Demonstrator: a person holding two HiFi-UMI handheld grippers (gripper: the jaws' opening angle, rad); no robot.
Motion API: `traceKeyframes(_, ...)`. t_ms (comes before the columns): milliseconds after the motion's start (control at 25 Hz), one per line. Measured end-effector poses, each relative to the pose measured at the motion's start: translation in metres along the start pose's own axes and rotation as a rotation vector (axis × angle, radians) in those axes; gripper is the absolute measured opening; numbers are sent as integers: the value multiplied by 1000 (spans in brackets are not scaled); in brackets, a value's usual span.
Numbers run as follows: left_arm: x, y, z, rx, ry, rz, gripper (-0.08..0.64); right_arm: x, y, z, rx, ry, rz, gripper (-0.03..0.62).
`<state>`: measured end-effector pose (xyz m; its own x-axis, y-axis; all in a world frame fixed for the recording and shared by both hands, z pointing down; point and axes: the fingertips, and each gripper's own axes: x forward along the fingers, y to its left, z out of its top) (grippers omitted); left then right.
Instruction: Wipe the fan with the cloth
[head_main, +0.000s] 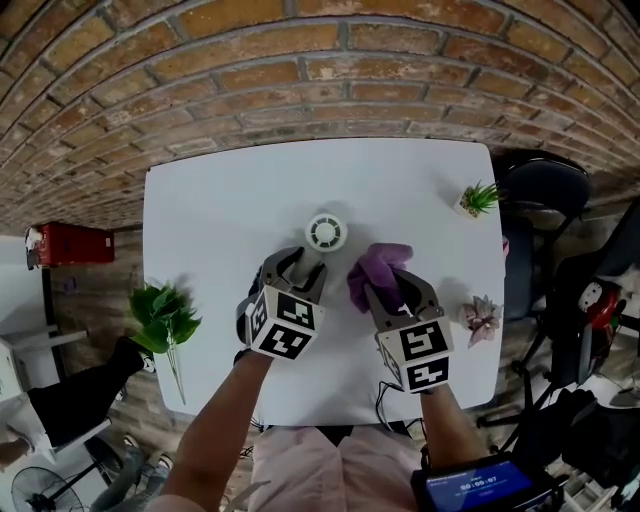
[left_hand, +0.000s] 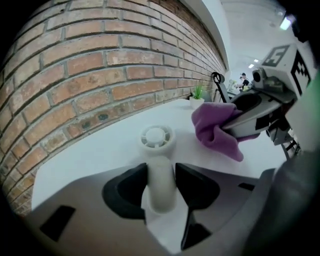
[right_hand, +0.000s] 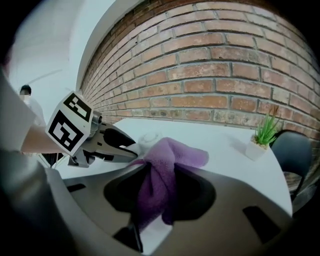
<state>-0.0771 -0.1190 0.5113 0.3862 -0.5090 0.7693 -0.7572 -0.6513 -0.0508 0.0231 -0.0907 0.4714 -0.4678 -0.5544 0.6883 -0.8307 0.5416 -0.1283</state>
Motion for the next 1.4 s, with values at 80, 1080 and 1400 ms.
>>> traceKeyframes(80, -5, -10, -6, 21, 20, -22, 187, -2, 12, -11, -16, 36, 63, 141)
traceKeyframes(1080, -24, -44, -26, 265, 79, -102, 184, 17, 81, -48, 45, 251, 572, 124)
traceKeyframes(1400, -27, -48, -30, 263, 76, -128, 184, 16, 73, -48, 134, 230, 548, 123)
